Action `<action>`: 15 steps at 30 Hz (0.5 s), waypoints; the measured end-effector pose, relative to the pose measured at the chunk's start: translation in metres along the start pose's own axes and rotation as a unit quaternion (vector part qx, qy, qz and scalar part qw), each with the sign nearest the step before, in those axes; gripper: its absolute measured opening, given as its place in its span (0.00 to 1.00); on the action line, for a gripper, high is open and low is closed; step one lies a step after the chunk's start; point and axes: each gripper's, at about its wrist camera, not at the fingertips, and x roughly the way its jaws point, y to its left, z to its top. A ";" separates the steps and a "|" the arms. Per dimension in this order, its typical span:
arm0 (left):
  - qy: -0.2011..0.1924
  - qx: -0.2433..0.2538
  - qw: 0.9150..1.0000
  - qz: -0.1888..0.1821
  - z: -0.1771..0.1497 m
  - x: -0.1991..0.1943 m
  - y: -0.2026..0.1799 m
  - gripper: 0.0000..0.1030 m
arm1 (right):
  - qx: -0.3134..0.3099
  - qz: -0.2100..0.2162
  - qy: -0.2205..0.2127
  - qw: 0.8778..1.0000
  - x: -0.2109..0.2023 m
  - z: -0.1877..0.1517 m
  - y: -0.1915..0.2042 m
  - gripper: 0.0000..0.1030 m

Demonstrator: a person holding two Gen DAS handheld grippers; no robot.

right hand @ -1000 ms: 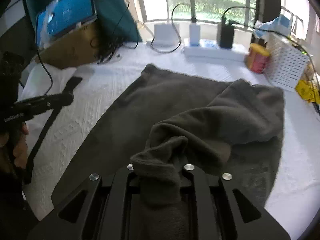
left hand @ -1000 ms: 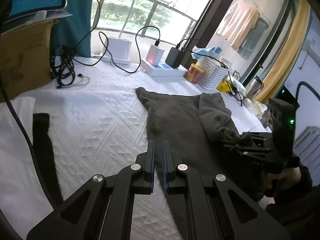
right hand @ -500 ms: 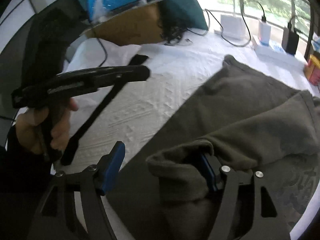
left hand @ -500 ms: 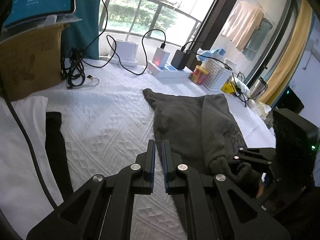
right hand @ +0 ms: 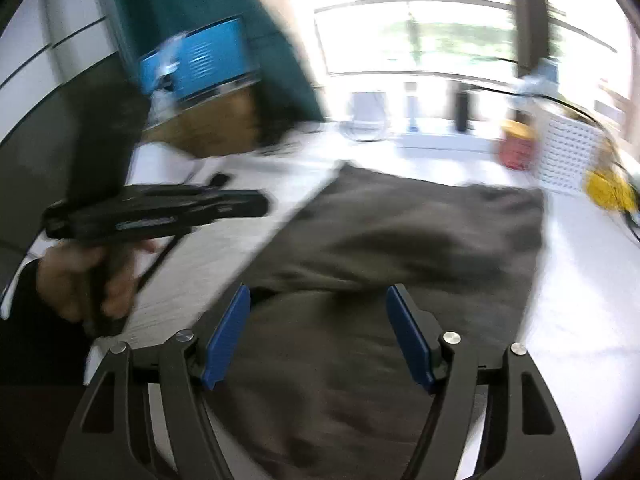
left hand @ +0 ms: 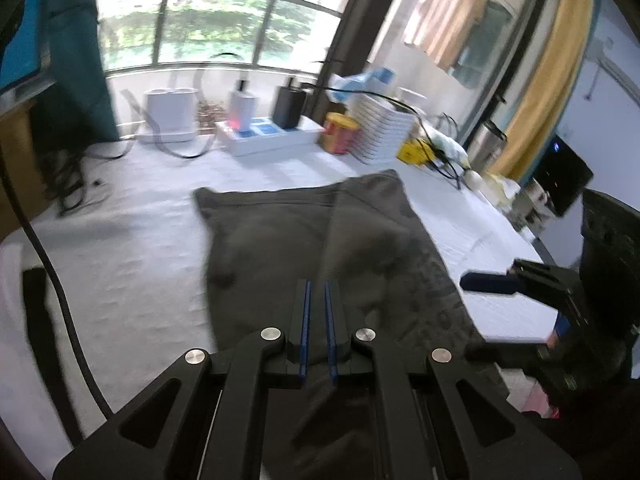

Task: Fold small clothes
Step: 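Grasp the shirt's other end with the left tool and fold it over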

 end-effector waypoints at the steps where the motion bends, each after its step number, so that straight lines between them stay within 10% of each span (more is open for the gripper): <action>1: 0.003 0.006 1.000 -0.002 0.002 0.005 -0.006 0.10 | 0.011 -0.016 -0.002 1.000 -0.004 -0.002 -0.011 0.69; 4: 0.023 0.031 0.999 -0.014 0.010 0.029 -0.030 0.37 | 0.041 -0.053 -0.007 0.998 -0.012 -0.010 -0.041 0.69; 15: 0.130 0.117 0.985 -0.002 0.023 0.127 -0.090 0.40 | 0.118 -0.090 -0.013 0.989 -0.029 -0.039 -0.124 0.69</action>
